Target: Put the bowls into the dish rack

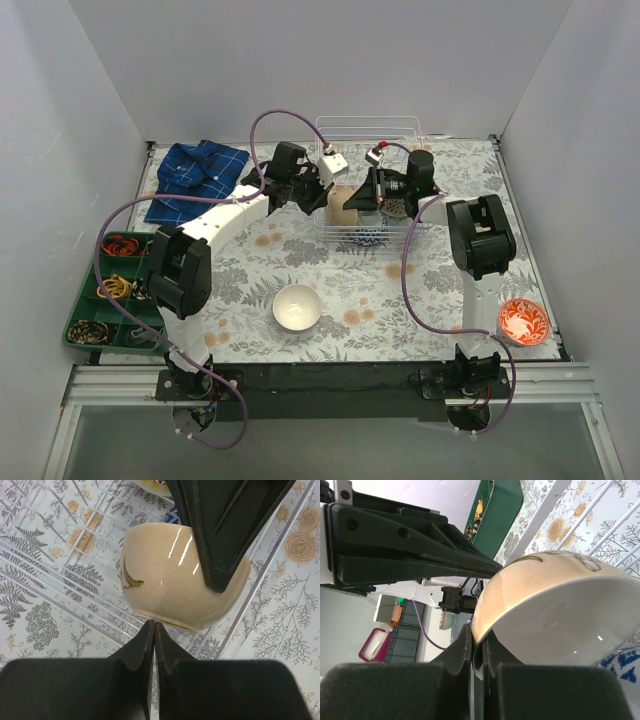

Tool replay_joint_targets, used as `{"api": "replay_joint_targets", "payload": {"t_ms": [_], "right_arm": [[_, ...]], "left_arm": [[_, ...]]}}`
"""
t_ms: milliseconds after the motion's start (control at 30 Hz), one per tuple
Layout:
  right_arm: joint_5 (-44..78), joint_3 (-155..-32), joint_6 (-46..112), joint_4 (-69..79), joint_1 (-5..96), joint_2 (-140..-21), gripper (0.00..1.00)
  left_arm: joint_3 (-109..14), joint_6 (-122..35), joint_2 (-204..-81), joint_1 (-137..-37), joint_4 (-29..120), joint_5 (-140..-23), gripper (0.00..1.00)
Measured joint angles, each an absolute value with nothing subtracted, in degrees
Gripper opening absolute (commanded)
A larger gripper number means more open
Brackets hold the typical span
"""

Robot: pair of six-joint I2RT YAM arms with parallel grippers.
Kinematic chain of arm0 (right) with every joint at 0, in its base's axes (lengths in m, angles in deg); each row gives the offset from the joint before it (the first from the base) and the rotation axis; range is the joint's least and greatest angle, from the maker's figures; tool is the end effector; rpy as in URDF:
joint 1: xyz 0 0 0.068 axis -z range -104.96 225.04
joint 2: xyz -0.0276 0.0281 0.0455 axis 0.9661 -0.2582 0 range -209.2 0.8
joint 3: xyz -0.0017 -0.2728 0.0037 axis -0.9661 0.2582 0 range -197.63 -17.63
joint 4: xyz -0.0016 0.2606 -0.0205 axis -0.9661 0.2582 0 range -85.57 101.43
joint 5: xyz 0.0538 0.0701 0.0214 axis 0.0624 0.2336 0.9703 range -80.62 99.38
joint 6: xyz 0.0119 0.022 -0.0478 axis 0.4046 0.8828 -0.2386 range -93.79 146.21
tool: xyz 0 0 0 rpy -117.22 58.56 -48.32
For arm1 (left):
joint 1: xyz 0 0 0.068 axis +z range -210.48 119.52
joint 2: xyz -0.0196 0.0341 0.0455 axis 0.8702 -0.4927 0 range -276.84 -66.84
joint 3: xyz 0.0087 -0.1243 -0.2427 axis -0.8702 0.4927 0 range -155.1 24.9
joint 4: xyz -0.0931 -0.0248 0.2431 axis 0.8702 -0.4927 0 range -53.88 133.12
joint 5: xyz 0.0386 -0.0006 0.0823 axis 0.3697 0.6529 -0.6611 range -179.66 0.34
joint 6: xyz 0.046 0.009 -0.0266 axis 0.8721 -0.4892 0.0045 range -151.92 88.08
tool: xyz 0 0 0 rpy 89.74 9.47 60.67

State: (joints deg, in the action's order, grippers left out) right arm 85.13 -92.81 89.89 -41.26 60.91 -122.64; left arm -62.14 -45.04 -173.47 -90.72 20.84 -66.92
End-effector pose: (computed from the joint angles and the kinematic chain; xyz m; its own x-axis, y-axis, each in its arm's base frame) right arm 0.4338 0.1449 0.1873 -0.9148 -0.0028 -0.4040 -0.4040 0.0109 0.9147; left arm 0.3612 -0.2266 0.2696 -0.7236 0.1794 -0.6665 0.5635 0.7112 -0.4204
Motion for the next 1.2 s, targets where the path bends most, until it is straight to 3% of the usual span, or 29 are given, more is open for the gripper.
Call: {"api": "replay_joint_targets", "payload": {"t_ms": [500,700,1200], "right_arm": [[84.32,-92.83,85.04,-37.67,60.69,-123.34,0.27],[83.42,-93.14,80.42,-32.75,60.71,-123.34,0.31],[71.75,-107.95,46.68,8.49,60.27,-122.14,0.35]], "left_arm": [[-62.17,-42.18,-175.3,-90.9,20.33,-66.19,0.0],[-62.23,-41.57,-176.7,-90.92,19.48,-66.0,0.0],[-63.13,-40.82,-178.08,-91.03,19.59,-64.9,0.0]]}}
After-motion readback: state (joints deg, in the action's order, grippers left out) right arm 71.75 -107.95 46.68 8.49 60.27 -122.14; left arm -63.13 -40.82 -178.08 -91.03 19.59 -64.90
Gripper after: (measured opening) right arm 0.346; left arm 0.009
